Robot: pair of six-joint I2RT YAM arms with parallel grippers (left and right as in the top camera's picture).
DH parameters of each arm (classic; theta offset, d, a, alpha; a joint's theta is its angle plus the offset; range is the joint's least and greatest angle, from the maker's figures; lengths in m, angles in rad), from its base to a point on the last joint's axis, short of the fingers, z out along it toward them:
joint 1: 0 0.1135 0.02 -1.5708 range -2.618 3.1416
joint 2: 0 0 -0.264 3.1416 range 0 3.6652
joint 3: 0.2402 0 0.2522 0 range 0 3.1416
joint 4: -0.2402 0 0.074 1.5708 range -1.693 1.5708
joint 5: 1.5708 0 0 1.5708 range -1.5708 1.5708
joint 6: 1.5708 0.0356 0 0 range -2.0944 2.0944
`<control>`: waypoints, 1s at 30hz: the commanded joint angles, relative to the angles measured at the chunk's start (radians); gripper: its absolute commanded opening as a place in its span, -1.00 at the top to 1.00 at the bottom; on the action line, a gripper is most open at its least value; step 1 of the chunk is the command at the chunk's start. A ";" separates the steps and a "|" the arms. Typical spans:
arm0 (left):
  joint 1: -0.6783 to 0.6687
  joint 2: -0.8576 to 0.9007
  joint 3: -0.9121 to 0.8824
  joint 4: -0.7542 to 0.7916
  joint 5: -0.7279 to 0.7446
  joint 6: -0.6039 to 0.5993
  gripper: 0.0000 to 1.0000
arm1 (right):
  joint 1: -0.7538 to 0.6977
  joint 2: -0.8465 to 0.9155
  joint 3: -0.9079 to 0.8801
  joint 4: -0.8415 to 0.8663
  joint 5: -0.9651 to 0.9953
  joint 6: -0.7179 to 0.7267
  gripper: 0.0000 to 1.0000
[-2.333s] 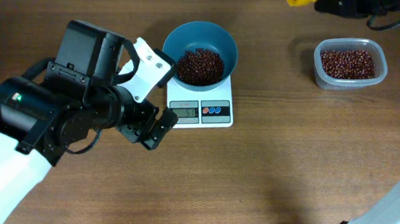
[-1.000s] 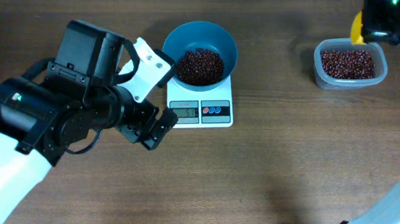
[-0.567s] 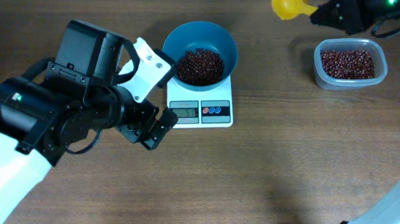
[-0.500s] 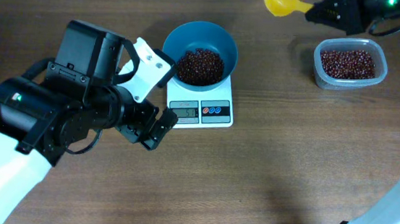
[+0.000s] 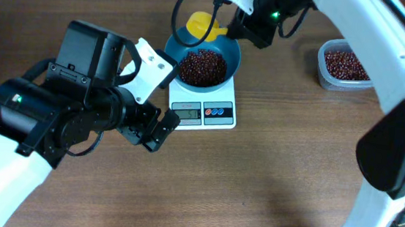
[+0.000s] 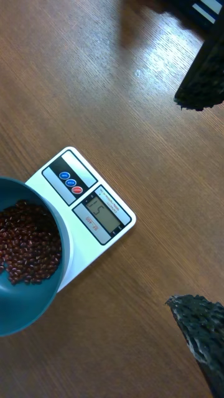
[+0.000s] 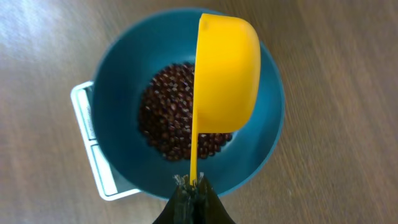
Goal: Scoop item into bowl and weigh 50g on scale
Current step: 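Carry the scoop to the teal bowl and lower it inside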
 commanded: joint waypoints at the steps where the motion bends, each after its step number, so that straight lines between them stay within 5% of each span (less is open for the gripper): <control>1: 0.002 0.002 0.016 -0.001 0.011 0.016 -0.98 | 0.005 0.066 0.007 0.014 0.045 0.013 0.92; 30: 0.002 0.002 0.016 -0.001 0.011 0.016 -0.98 | 0.100 0.131 -0.053 0.045 0.242 0.080 0.92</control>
